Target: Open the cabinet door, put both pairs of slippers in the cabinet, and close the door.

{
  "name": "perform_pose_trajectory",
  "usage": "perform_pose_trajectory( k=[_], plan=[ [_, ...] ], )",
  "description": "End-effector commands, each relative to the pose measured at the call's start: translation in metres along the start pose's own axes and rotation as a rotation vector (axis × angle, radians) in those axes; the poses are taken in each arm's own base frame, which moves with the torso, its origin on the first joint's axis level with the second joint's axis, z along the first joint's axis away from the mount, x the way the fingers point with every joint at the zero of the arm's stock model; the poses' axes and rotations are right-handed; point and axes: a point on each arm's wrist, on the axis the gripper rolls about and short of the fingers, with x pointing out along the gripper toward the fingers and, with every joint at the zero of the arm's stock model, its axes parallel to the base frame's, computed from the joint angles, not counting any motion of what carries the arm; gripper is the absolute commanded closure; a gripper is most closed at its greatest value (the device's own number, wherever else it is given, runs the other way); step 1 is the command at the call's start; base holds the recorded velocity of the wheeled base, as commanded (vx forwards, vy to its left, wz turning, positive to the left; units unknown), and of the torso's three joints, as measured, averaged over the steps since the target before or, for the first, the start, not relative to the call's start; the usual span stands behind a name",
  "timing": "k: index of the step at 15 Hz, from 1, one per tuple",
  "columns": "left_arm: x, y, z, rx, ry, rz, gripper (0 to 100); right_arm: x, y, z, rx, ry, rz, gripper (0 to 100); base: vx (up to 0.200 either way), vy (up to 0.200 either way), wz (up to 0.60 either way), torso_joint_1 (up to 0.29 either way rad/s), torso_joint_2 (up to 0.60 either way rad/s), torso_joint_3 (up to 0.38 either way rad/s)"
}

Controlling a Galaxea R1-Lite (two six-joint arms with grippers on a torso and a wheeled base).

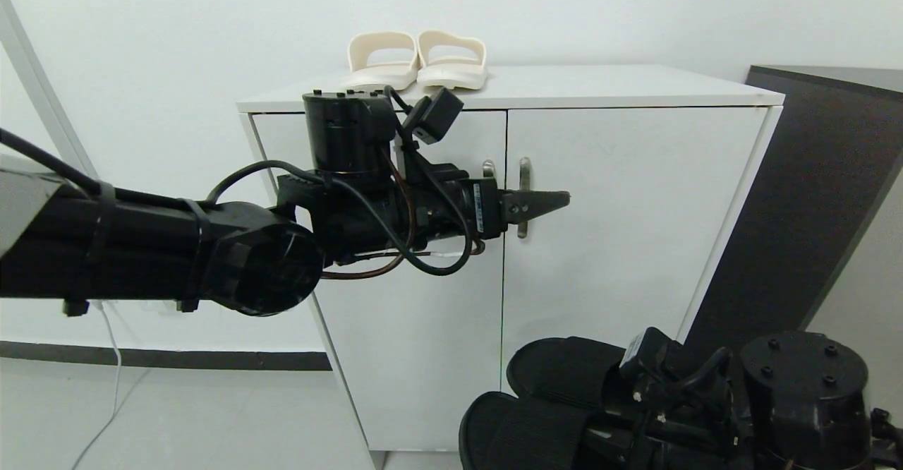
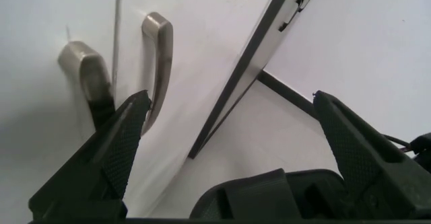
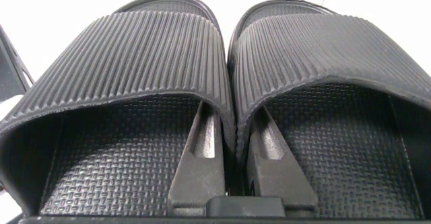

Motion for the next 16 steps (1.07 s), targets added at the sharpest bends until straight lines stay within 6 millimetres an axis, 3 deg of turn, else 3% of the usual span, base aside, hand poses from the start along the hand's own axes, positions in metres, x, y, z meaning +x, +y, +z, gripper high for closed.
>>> perform_pose_trajectory(
  k=[1,11,12,16],
  plan=[
    [0.006,0.002,-0.003,-0.004,0.008,0.000,0,0.000,0.000,0.000,-0.001,0.002,0.001,100,0.000,0.000,0.00,0.000,0.00,0.000],
    [0.023,0.001,-0.004,-0.008,0.003,-0.030,0,0.000,0.001,-0.001,-0.001,0.004,0.007,100,0.000,0.000,0.00,0.000,0.00,0.000],
    [0.024,0.000,-0.004,-0.008,0.004,-0.031,100,0.001,0.002,-0.001,-0.002,0.005,0.008,100,0.000,0.000,0.00,0.000,0.00,0.000],
    [0.017,-0.003,-0.003,-0.009,0.001,-0.026,100,0.000,0.003,-0.002,-0.003,0.008,0.028,100,0.000,0.000,0.00,0.000,0.00,0.000]
  ],
)
